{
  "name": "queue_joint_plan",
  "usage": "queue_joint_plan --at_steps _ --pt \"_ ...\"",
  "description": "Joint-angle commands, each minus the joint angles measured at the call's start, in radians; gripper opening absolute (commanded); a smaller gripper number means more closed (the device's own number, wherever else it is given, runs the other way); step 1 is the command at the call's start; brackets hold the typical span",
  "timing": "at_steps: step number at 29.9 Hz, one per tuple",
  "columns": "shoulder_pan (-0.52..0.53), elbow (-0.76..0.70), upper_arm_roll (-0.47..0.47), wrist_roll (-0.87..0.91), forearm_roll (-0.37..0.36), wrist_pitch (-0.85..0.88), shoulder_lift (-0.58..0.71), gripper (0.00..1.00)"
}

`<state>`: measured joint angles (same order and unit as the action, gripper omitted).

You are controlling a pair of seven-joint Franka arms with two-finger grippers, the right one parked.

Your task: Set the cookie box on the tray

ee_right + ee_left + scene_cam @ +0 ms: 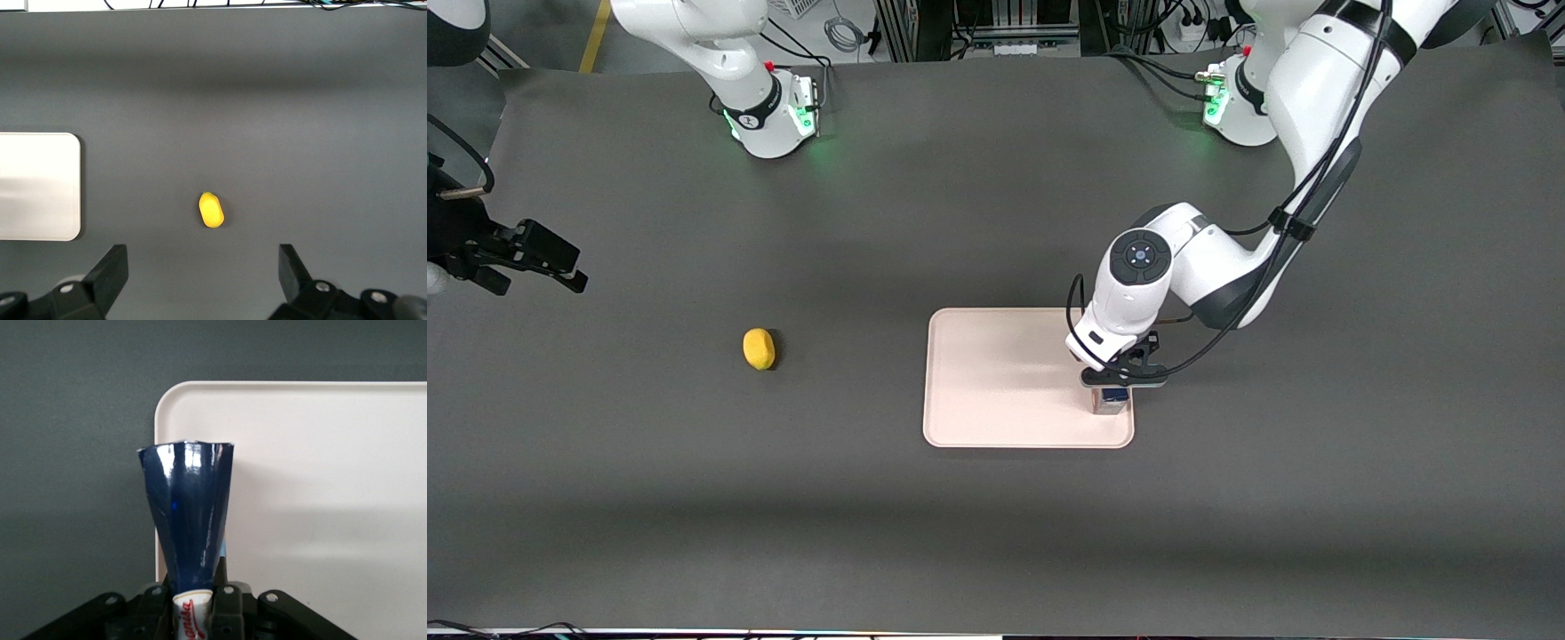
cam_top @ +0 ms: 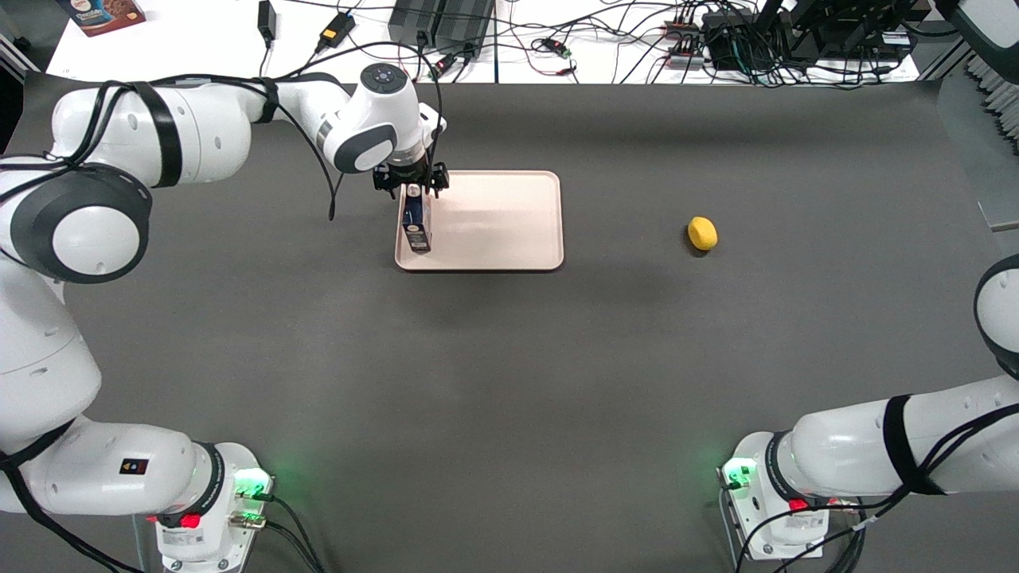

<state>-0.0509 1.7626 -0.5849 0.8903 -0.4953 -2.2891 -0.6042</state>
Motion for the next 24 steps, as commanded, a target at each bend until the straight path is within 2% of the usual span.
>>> queue_joint_plan --at_steps 1,3,4,8,11,19,24 --pt "-0.007 -0.051 -0.003 0.006 -0.009 0.032 0.018 1.0" --pt "-0.001 -0.061 -0.01 -0.039 0.0 0.077 0.044 1.0" --pt "0.012 -0.078 -0.019 -0.127 0.027 0.141 0.081 1.0" --pt "0.02 -0.169 -0.007 -0.313 0.193 0.285 0.168 1.0" --pt "0.034 -0.224 0.016 -0.439 0.265 0.397 0.234 1.0" --pt "0.043 -0.391 0.111 -0.657 0.319 0.727 0.363 1.0" --pt "0.048 -0.416 0.264 -0.819 0.412 0.826 0.463 1.0"
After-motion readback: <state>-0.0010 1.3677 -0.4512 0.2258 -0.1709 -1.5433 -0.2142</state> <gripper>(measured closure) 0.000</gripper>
